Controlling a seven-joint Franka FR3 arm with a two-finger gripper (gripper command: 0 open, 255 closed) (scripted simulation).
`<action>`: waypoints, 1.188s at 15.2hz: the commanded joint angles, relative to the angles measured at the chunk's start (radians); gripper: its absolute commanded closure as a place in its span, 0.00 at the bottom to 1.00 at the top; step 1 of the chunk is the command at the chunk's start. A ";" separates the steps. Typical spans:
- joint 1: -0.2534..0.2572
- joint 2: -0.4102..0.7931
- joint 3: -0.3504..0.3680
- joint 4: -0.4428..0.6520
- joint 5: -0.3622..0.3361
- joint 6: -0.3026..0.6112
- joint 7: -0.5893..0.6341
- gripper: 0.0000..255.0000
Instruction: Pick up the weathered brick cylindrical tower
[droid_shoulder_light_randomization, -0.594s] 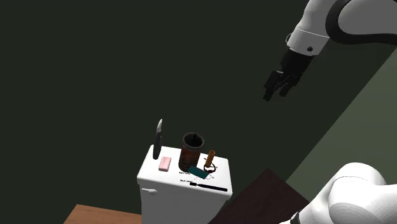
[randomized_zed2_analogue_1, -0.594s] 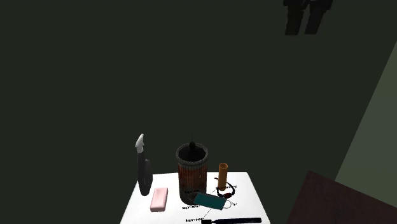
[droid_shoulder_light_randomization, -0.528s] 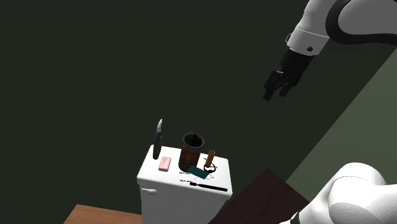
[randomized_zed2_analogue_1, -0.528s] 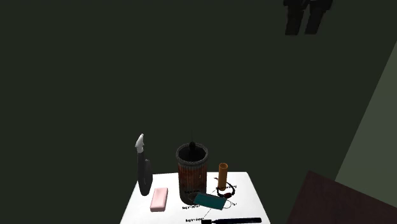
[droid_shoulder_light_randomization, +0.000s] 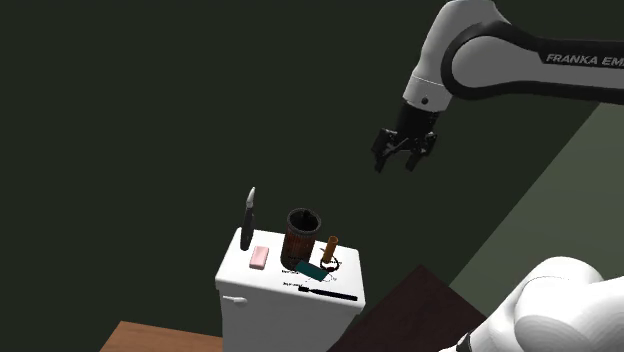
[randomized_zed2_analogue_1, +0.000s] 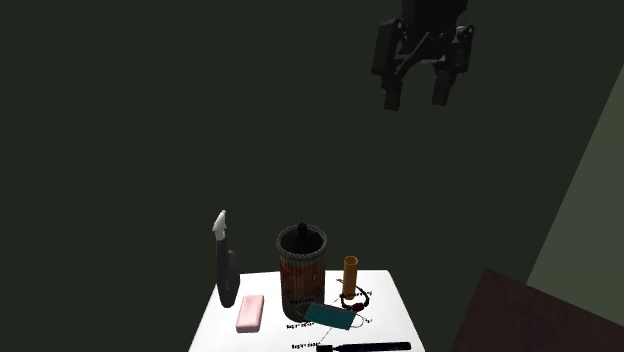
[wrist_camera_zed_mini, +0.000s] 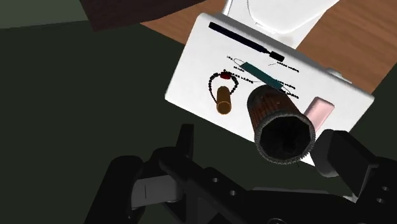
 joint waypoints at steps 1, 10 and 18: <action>-0.011 0.067 0.019 0.005 0.021 0.053 0.074 0.00; -0.051 0.376 0.072 0.063 0.084 0.269 0.361 0.00; -0.068 0.674 0.075 0.188 0.123 0.424 0.583 0.00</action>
